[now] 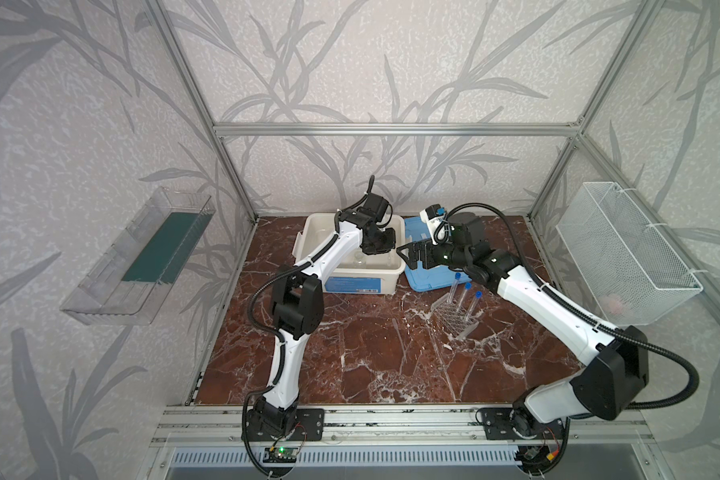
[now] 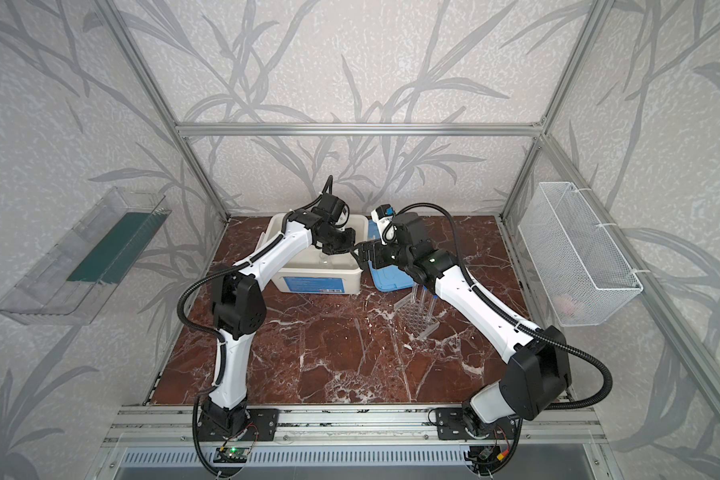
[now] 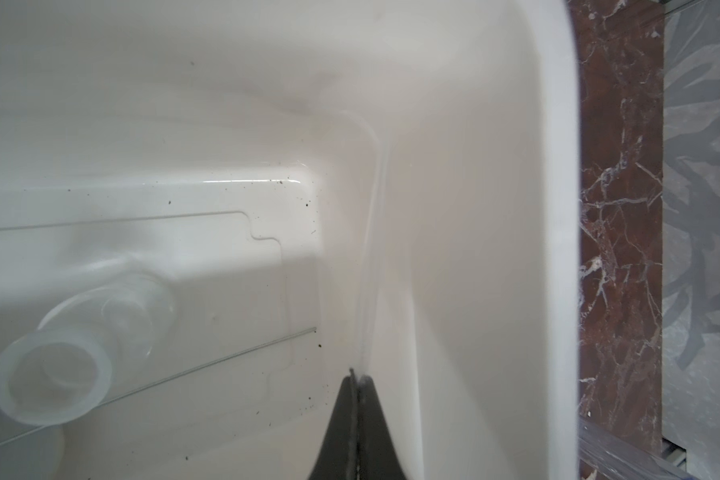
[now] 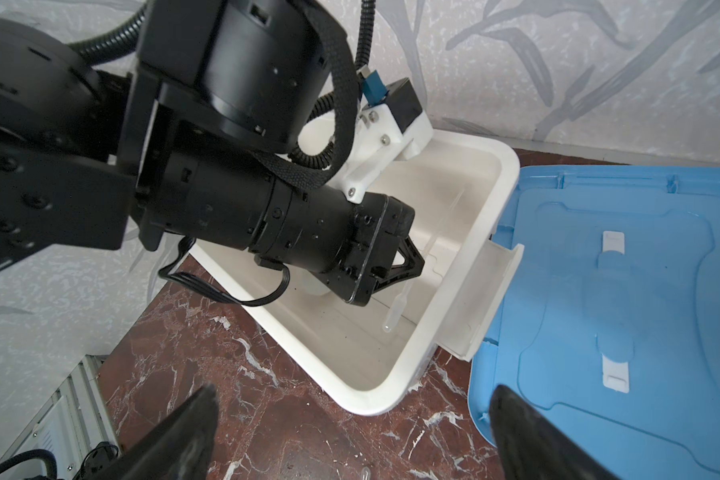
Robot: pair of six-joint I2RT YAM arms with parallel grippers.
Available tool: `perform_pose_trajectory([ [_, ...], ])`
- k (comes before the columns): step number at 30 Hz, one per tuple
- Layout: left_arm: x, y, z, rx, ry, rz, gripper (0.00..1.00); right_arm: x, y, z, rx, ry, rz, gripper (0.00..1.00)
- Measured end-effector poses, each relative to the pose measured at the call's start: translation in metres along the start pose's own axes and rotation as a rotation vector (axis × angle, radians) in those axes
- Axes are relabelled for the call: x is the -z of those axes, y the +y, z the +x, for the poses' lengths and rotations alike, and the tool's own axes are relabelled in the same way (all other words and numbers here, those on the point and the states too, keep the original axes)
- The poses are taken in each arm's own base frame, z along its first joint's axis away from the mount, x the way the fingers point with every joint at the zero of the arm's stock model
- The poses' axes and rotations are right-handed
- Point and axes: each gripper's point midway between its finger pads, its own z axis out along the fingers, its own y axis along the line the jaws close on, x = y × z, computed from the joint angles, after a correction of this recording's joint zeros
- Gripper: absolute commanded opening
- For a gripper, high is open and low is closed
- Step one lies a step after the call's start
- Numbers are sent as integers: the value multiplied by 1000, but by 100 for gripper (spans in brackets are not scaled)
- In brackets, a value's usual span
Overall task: Organize the chemistry lab equipment
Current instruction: 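Lift the glass rod and carry it over the white bin with the left gripper, then lower the glass rod into the bin and open the left gripper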
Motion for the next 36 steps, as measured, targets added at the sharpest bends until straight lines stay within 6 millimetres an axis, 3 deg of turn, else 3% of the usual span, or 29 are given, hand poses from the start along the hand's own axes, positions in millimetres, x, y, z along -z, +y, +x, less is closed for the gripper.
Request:
perform_pose_trajectory([
  [8,-25,18,12,10,57,-66,0,-3,-6,1,9,-2,12,99],
  [23,-64,33,26,26,122,-94,0,-17,-19,22,10,43,34,99],
  [36,-70,38,27,41,122,-112,19,-20,-24,29,5,52,42,99],
])
